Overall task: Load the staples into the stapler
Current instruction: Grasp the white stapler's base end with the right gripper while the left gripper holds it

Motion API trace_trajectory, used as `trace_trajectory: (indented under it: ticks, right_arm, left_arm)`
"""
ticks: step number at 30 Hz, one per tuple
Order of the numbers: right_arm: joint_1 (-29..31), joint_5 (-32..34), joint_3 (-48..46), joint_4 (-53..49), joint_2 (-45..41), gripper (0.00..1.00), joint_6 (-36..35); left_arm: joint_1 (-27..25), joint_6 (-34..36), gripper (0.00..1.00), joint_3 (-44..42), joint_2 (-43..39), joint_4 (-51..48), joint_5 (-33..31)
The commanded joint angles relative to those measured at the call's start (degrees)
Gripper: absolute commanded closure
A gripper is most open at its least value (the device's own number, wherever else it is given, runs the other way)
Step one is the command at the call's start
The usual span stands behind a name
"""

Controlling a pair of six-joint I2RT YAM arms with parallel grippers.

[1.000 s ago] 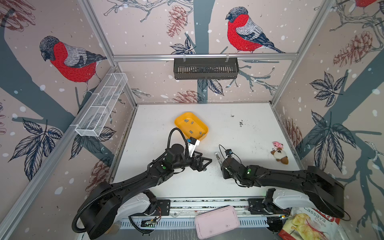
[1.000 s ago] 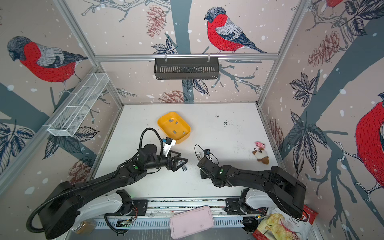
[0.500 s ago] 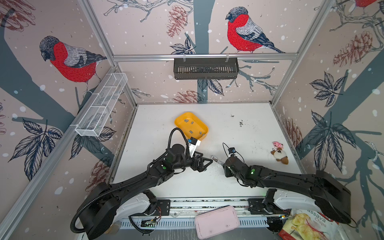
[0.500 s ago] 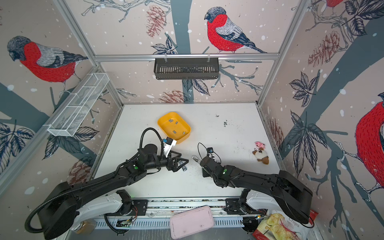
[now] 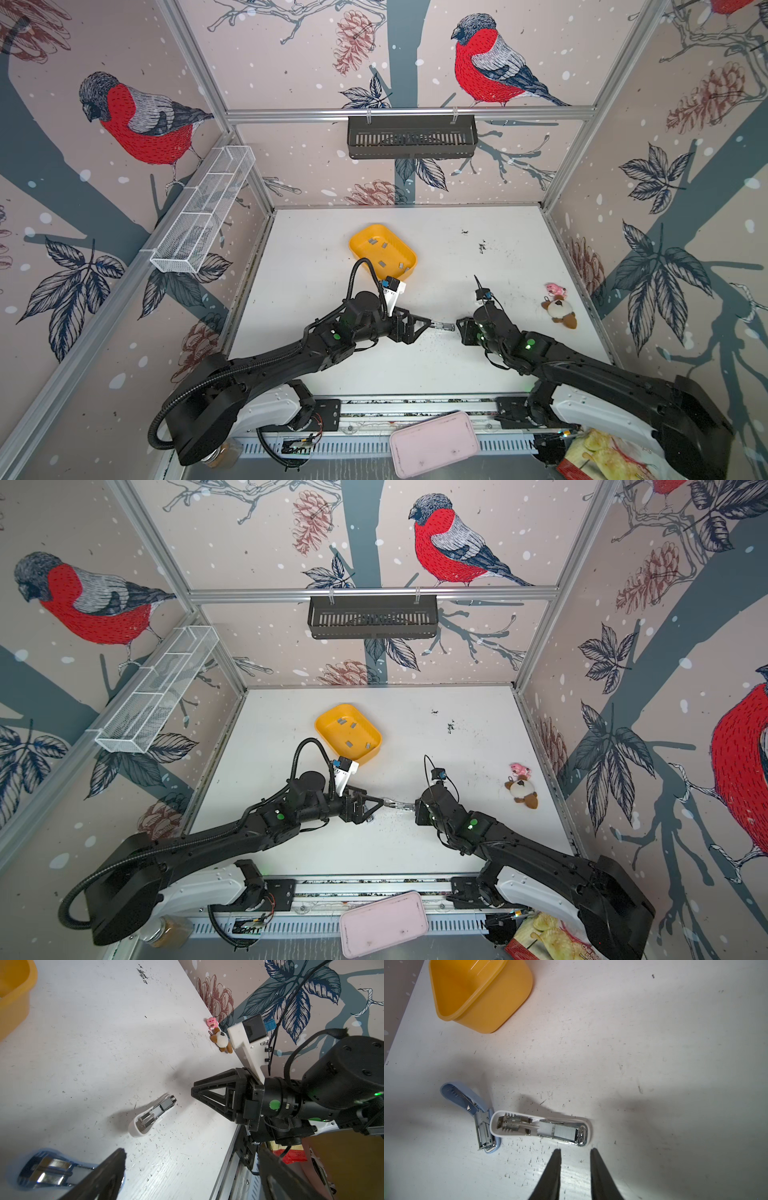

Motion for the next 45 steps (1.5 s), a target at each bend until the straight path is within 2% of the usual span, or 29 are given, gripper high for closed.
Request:
trace_trajectory:
  ticks: [1,24,45]
  right_arm:
    - [-1.3,-4.9,-0.1,2.4,0.3,0.76,-0.6]
    - [-8.6,-13.6,3.4,8.6,14.1,0.82,-10.6]
    - [-8.6,-14.3,2.6,11.0,17.3,0.88,-11.2]
  left_arm:
    - [-0.2,-1.5,0.01,1.0,1.2,2.4,0.2]
    - [-0.4,-1.8,0.01,0.5,1.7,2.5,0.7]
    - [-0.4,-1.7,0.02,1.4,2.0,-0.3,-0.6]
